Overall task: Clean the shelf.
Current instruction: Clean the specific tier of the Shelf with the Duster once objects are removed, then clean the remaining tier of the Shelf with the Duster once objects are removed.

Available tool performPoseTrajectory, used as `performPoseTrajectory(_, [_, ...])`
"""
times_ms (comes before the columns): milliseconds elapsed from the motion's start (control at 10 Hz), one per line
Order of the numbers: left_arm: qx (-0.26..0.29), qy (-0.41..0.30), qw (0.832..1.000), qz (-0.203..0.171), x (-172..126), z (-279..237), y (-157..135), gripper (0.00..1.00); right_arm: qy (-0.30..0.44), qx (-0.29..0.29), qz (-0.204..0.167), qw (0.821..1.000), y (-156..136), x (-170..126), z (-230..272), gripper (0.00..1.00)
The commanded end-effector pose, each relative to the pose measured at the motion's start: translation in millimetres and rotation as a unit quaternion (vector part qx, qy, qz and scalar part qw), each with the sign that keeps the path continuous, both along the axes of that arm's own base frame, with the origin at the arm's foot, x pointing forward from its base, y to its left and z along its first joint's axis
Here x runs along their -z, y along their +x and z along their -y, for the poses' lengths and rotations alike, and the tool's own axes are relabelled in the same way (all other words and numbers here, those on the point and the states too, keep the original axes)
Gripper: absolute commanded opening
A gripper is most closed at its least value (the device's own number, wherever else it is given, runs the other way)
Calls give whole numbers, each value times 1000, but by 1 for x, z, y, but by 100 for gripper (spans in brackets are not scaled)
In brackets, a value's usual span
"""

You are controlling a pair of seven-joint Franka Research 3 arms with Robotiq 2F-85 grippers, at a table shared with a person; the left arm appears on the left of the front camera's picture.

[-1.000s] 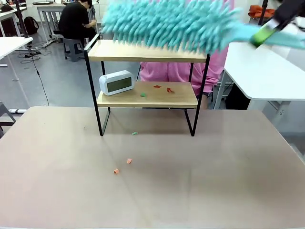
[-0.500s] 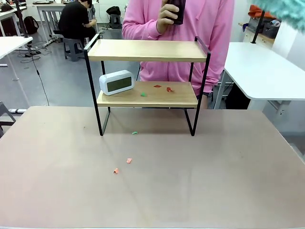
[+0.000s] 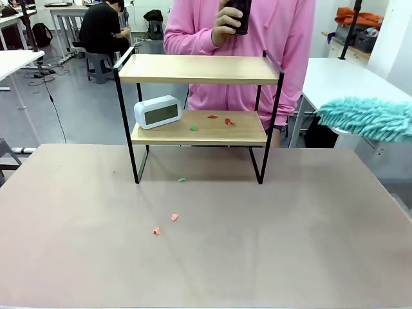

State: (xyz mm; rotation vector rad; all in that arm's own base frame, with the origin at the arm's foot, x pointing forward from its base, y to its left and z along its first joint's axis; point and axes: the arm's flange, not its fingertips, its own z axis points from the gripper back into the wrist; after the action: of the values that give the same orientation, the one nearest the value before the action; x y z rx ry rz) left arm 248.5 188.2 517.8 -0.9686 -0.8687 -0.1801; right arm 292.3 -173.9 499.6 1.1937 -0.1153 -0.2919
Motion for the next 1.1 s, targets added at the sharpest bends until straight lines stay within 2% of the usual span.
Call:
performPoseTrajectory(0, [2,-2,1000,14,-1,1,0,100,17,-2,52,999,-13,0,14,12])
performPoseTrajectory(1000, [2,-2,1000,14,-1,1,0,100,17,-2,52,999,-13,0,14,12])
